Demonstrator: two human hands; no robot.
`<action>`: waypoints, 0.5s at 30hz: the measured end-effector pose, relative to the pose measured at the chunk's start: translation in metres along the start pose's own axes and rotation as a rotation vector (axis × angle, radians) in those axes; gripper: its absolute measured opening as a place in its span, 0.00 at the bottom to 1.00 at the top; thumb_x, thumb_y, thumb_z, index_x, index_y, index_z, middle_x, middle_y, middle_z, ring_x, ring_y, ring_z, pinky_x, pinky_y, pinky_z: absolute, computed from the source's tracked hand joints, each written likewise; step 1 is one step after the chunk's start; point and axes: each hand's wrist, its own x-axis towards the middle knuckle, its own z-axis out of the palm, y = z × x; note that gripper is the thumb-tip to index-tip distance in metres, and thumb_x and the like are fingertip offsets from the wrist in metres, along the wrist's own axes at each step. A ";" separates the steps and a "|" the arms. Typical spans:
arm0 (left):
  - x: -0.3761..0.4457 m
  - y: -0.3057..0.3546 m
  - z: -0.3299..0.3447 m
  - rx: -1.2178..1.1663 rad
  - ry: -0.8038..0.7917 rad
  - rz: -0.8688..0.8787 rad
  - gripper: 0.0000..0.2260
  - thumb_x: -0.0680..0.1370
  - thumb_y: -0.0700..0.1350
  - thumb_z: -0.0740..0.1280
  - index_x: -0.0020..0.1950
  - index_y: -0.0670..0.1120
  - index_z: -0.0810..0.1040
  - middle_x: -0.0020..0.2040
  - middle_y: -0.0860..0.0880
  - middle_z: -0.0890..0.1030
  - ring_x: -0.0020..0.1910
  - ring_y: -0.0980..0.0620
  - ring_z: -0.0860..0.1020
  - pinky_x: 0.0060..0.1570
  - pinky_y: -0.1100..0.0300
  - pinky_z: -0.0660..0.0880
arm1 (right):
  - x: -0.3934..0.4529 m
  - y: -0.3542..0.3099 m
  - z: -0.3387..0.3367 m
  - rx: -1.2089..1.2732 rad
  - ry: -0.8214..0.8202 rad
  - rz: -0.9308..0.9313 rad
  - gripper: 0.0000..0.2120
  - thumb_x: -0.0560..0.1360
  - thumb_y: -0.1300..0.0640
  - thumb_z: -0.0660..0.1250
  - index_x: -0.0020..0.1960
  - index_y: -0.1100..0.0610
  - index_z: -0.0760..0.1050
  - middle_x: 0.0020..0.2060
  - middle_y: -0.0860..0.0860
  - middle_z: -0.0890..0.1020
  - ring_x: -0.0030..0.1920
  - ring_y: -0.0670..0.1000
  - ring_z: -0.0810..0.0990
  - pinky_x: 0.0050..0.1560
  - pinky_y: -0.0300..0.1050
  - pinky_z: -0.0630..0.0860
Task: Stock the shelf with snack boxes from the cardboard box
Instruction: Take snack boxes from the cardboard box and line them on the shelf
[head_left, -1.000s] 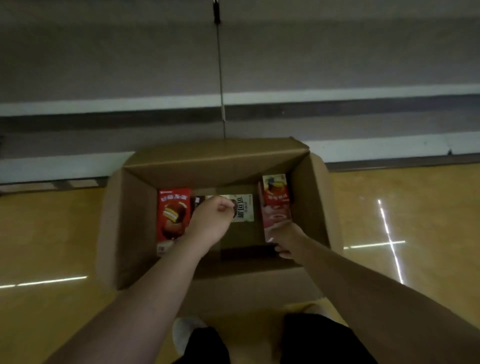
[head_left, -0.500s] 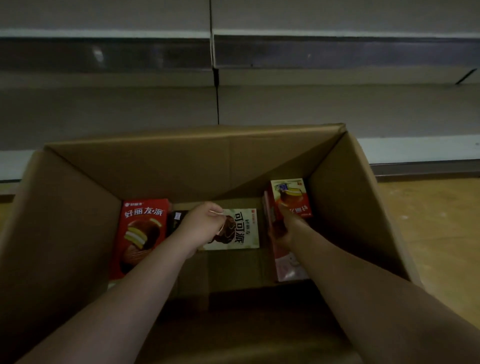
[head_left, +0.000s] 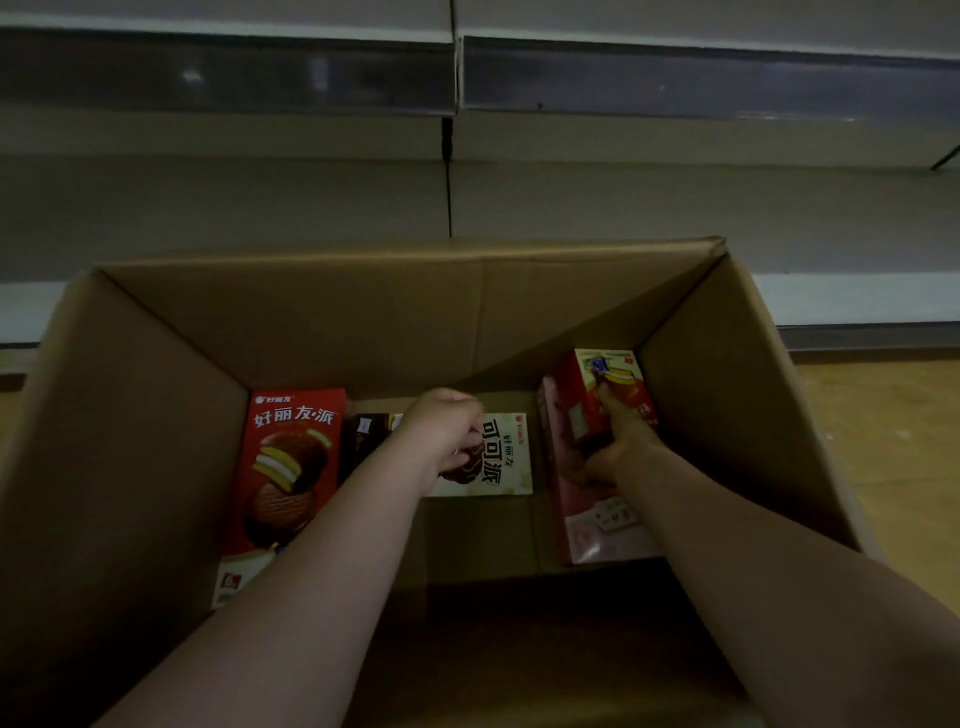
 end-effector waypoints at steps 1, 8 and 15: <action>0.000 0.003 -0.001 -0.009 -0.002 0.013 0.07 0.81 0.43 0.61 0.58 0.46 0.76 0.55 0.48 0.80 0.54 0.51 0.79 0.57 0.52 0.76 | 0.002 0.000 -0.004 0.015 -0.020 -0.008 0.38 0.64 0.48 0.79 0.68 0.52 0.67 0.64 0.57 0.73 0.65 0.65 0.69 0.62 0.67 0.68; -0.002 0.011 -0.018 0.533 -0.010 0.405 0.34 0.75 0.51 0.71 0.77 0.53 0.58 0.76 0.50 0.62 0.73 0.47 0.64 0.68 0.47 0.67 | -0.023 0.024 -0.011 -0.603 -0.096 -0.312 0.26 0.70 0.56 0.75 0.64 0.59 0.71 0.52 0.58 0.81 0.50 0.59 0.81 0.54 0.58 0.79; 0.003 -0.009 -0.050 0.300 -0.156 0.060 0.40 0.61 0.59 0.79 0.68 0.49 0.68 0.59 0.51 0.78 0.55 0.53 0.77 0.56 0.55 0.73 | -0.052 0.022 0.041 -0.846 -0.659 -0.260 0.41 0.52 0.52 0.83 0.63 0.52 0.74 0.56 0.55 0.82 0.57 0.56 0.80 0.58 0.55 0.77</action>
